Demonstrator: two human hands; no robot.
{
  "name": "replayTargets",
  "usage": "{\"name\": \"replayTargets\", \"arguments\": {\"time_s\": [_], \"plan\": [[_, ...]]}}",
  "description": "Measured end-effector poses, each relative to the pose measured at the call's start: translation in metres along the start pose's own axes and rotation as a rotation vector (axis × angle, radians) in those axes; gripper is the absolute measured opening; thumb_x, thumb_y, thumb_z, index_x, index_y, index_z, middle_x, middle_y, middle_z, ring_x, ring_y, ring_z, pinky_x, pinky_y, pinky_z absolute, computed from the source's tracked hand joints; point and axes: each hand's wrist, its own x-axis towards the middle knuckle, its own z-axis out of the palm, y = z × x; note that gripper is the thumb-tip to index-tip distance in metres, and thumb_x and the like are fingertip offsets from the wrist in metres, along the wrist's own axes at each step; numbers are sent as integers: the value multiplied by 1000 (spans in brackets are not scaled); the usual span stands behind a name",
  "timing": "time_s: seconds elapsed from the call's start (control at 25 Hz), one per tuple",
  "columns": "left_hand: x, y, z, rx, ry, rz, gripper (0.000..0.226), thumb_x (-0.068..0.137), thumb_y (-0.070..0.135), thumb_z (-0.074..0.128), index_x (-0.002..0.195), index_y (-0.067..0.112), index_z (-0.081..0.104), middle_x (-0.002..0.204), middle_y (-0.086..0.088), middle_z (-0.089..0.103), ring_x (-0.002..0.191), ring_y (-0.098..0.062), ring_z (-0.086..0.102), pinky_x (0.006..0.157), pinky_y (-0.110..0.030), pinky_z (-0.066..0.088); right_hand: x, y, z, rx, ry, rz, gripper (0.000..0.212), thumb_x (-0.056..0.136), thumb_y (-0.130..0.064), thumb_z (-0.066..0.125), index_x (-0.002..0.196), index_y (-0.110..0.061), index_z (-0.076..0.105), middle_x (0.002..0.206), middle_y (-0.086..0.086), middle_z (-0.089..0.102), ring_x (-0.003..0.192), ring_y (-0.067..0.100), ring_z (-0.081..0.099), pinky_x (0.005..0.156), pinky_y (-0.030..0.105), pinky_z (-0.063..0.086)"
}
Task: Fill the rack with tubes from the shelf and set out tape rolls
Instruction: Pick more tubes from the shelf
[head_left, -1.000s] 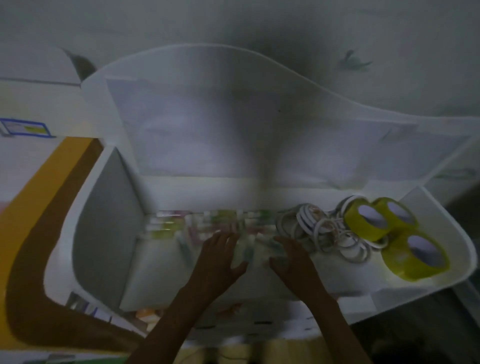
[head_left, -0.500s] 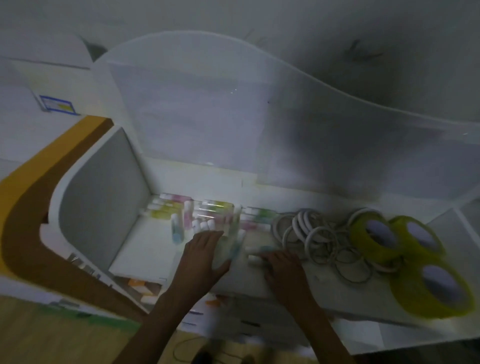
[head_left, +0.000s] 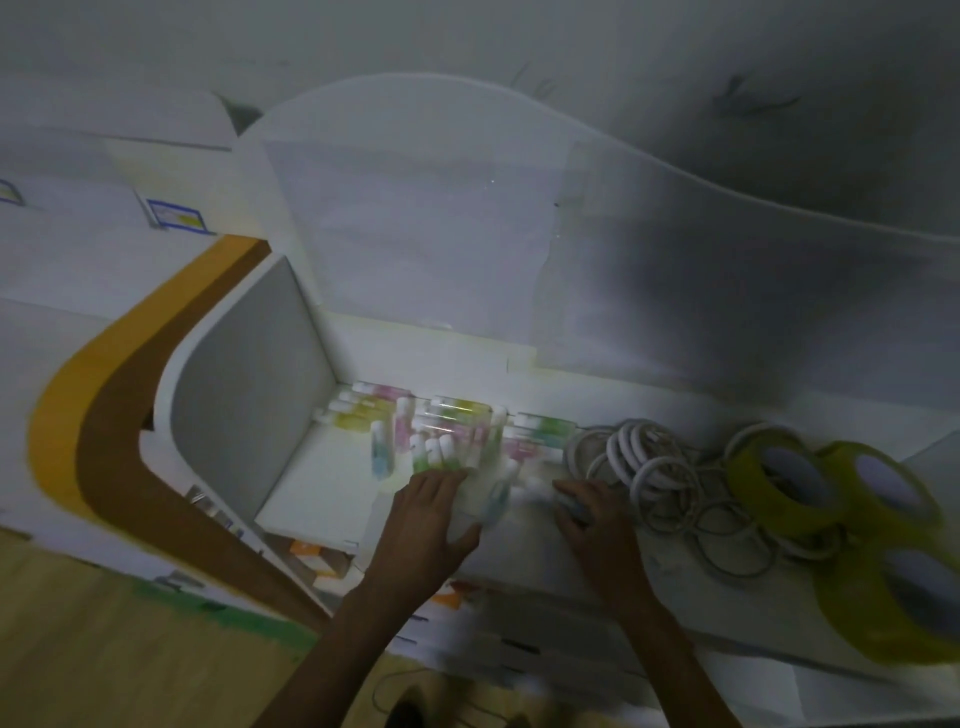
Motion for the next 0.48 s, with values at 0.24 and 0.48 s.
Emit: {"name": "replayTargets", "arguments": {"time_s": [0.24, 0.48], "plan": [[22, 22, 34, 85, -57, 64, 52, 78, 49, 62, 118, 15, 61, 109, -2, 65, 104, -22, 60, 92, -40, 48, 6, -6, -15, 265, 160, 176, 28, 77, -3, 76, 91, -19, 59, 90, 4, 62, 82, 15, 57, 68, 5, 40], [37, 29, 58, 112, -76, -22, 30, 79, 23, 73, 106, 13, 66, 99, -4, 68, 90, -23, 64, 83, -41, 52, 2, -6, -26, 422, 215, 154, 32, 78, 0, 75, 97, -21, 61, 98, -5, 66, 92, 4, 61, 79, 19, 50]]}}
